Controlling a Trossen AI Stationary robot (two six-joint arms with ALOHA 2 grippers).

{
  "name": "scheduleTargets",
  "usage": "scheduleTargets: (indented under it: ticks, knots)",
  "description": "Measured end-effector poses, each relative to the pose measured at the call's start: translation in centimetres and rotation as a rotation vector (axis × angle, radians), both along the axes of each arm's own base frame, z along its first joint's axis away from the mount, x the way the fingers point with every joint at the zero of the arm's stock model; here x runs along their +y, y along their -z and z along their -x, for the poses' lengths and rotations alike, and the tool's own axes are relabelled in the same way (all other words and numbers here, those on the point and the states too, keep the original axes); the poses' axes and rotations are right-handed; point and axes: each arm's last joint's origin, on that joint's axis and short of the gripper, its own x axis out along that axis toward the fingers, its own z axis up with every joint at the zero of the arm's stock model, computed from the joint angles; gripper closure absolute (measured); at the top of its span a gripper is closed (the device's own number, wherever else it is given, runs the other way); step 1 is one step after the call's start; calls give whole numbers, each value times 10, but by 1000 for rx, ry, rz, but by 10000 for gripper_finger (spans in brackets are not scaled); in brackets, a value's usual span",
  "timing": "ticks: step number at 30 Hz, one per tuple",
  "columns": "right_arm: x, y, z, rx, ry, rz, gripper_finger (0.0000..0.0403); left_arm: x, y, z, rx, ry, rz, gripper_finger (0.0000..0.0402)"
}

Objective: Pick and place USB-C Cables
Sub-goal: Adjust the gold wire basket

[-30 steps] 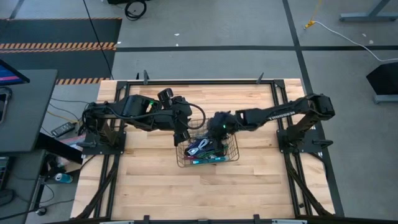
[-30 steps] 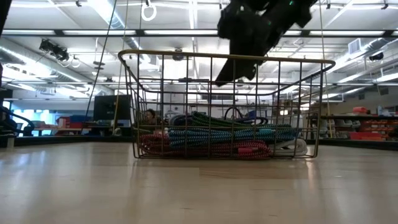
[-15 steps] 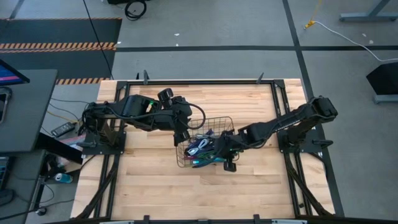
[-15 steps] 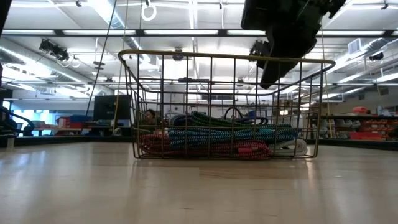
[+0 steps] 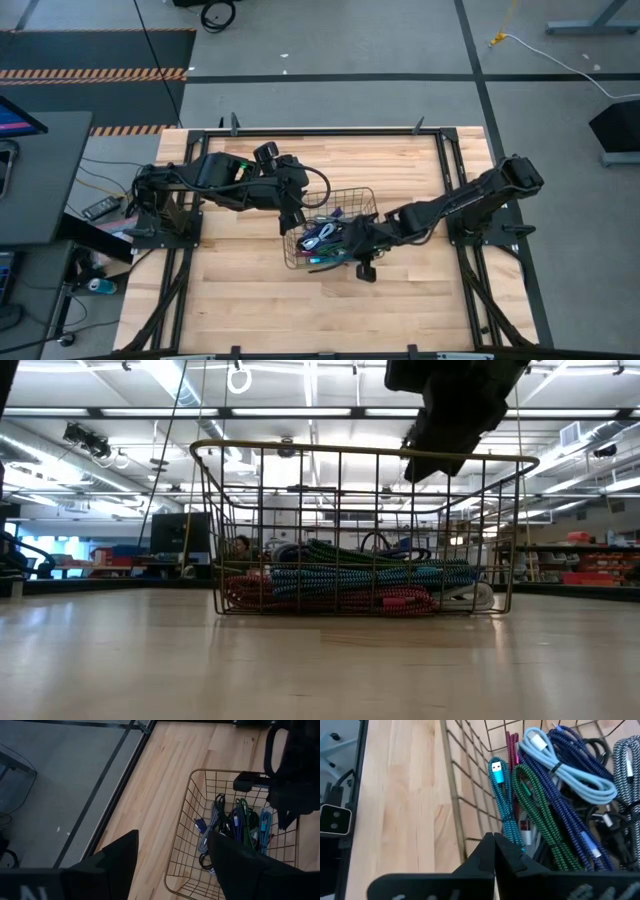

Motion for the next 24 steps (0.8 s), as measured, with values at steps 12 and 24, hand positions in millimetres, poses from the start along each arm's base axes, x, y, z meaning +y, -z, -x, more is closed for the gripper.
scheduleTargets:
  ticks: [12,24]
  knots:
    - [16,-1,4,-2,36,-55,403,0,0,0,4,1,-1,159]
    - [15,-18,2,-122,36,-60,403,-4,0,1,10,21,-8,159]
